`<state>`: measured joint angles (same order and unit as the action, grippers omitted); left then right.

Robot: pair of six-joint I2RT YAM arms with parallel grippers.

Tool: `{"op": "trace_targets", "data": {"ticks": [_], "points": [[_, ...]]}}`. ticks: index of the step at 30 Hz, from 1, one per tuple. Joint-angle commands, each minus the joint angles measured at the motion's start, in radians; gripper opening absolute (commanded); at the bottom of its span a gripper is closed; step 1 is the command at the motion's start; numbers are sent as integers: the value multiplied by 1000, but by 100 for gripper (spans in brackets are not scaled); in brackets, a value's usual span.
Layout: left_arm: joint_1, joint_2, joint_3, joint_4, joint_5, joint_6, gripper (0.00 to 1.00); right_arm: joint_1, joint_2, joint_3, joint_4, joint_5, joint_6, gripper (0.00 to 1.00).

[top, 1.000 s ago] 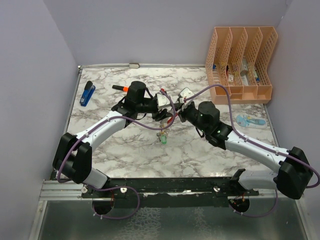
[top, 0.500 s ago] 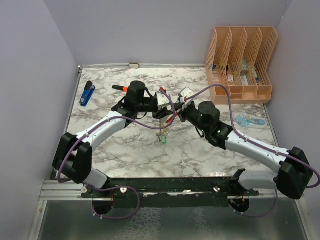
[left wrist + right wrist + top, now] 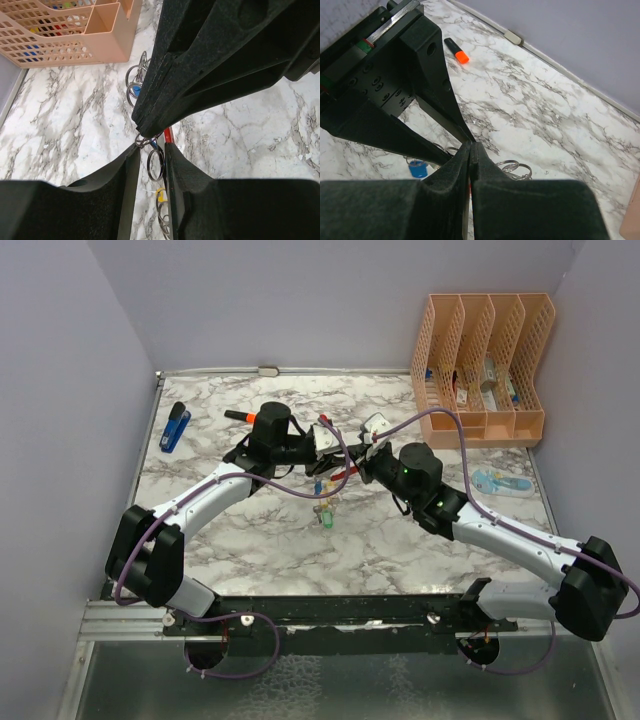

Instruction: Put the keys on the keyring

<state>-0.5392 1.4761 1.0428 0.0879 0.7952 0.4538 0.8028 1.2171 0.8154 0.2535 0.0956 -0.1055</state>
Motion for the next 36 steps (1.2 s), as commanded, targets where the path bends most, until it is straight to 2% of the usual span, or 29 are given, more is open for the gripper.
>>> {"op": "trace_targets", "data": {"ticks": [1,7,11,15,22,23,26,29,33,36], "points": [[-9,-4,-12,30,24,-19,29,-4,-21,24,35,30,16,1],[-8,-6,-12,43,18,-30,28,-4,-21,23,33,37,16,1],[-9,-8,-12,54,13,-49,19,-4,-21,17,36,39,22,1],[-8,-12,-11,58,24,-62,14,-4,-21,13,43,40,28,1],[-8,-13,-13,67,33,-79,12,-4,-21,14,50,45,27,1],[-8,-13,-13,69,33,-80,13,-4,-21,13,50,46,29,1],[-9,-13,-18,78,27,-87,28,-4,-24,14,51,50,28,1],[-9,-11,-15,82,21,-90,36,-4,-24,16,49,51,27,1],[-9,-10,-12,84,18,-91,42,-4,-22,15,51,53,28,1],[-8,-8,-12,95,16,-102,44,-4,-21,16,50,54,29,1]]}}
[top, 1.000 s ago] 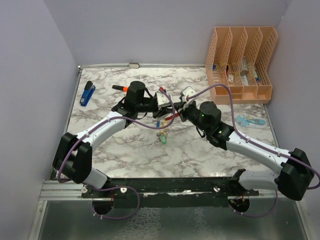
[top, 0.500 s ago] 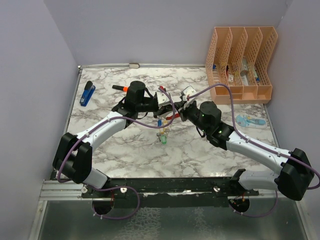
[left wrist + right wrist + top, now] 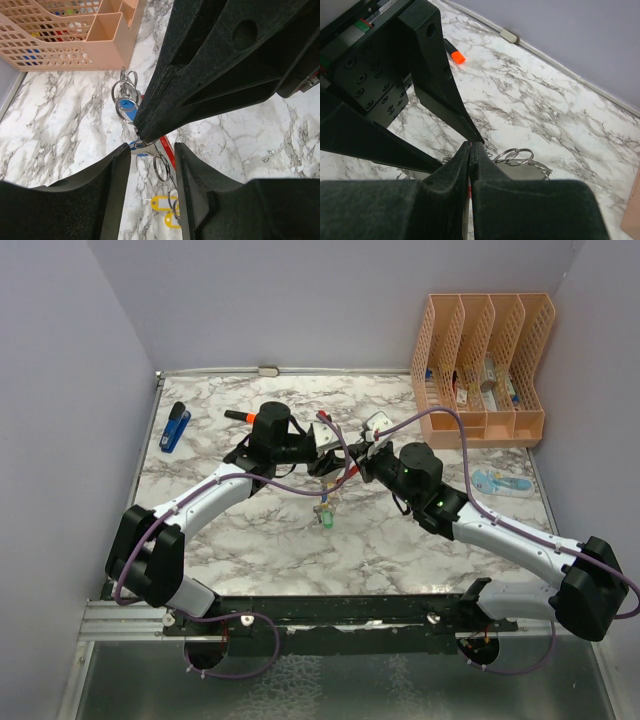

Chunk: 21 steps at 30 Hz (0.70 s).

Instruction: Put the keys on the keyring

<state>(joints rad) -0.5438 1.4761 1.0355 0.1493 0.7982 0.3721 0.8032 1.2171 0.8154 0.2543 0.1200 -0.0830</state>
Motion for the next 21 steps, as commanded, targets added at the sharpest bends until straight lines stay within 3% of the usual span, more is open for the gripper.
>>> {"op": "trace_targets", "data": {"ticks": [1,8,17,21], "points": [[-5,-8,-5,38,14,-27,44,-5,-21,17,50,30,8,1],[-13,-4,-14,68,28,-49,43,-5,-16,18,51,35,16,1],[-18,-11,-29,65,23,-59,19,-4,-19,15,47,41,17,1],[-19,-11,-29,69,20,-59,17,-4,-22,13,44,40,21,1]]}}
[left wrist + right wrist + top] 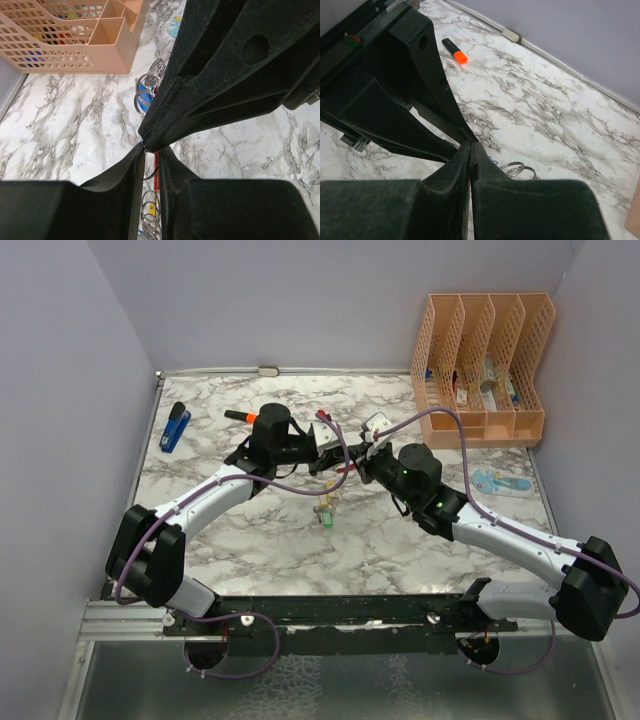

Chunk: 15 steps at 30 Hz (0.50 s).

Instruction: Put the keys on the keyring

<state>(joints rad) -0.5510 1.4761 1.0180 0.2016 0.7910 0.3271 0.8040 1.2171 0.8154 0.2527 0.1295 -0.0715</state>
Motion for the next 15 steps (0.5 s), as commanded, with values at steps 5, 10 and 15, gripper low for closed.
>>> {"op": "trace_targets", "data": {"ticks": [5,10,15], "points": [[-12,-13,-11,23,27,-13,15,-5,-29,8,38,33,10,1],[-10,-17,-12,28,39,-13,10,-5,-38,-1,26,25,2,1],[-11,-18,-6,27,59,-21,0,-5,-57,-11,19,31,2,1]]}}
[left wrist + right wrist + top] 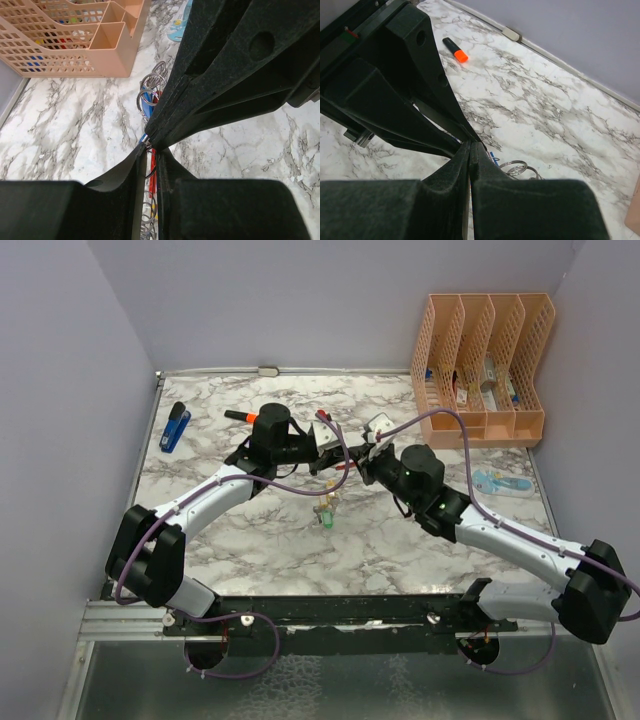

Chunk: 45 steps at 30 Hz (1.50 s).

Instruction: Put the keys on the keyring

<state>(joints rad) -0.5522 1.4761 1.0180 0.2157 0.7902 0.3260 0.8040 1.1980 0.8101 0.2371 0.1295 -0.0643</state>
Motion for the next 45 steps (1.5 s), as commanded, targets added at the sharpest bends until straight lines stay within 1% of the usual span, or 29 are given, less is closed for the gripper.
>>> {"op": "trace_targets", "data": {"ticks": [1,13,23,26,27,30,34,38,45], "points": [[-10,-19,-3,13,65,-22,0,-5,-40,-6,31,31,-8,1],[-11,-14,21,-41,42,0,0,-5,-37,1,23,38,-5,1],[-11,-5,41,-99,16,46,0,-5,-47,8,-9,56,-16,2],[-11,1,51,-130,6,69,0,-5,-57,7,-52,34,-29,7],[-11,1,54,-138,-1,77,0,-5,-64,7,-68,16,-37,11],[-11,1,60,-160,-30,105,0,-6,-86,11,-136,-20,-54,28],[-11,0,68,-175,-67,130,0,-5,-97,27,-215,-56,-57,38],[-12,-2,71,-184,-74,143,0,-5,-83,37,-235,-77,-38,40],[-11,-4,86,-224,-75,153,0,-5,-56,17,-194,-111,-35,41]]}}
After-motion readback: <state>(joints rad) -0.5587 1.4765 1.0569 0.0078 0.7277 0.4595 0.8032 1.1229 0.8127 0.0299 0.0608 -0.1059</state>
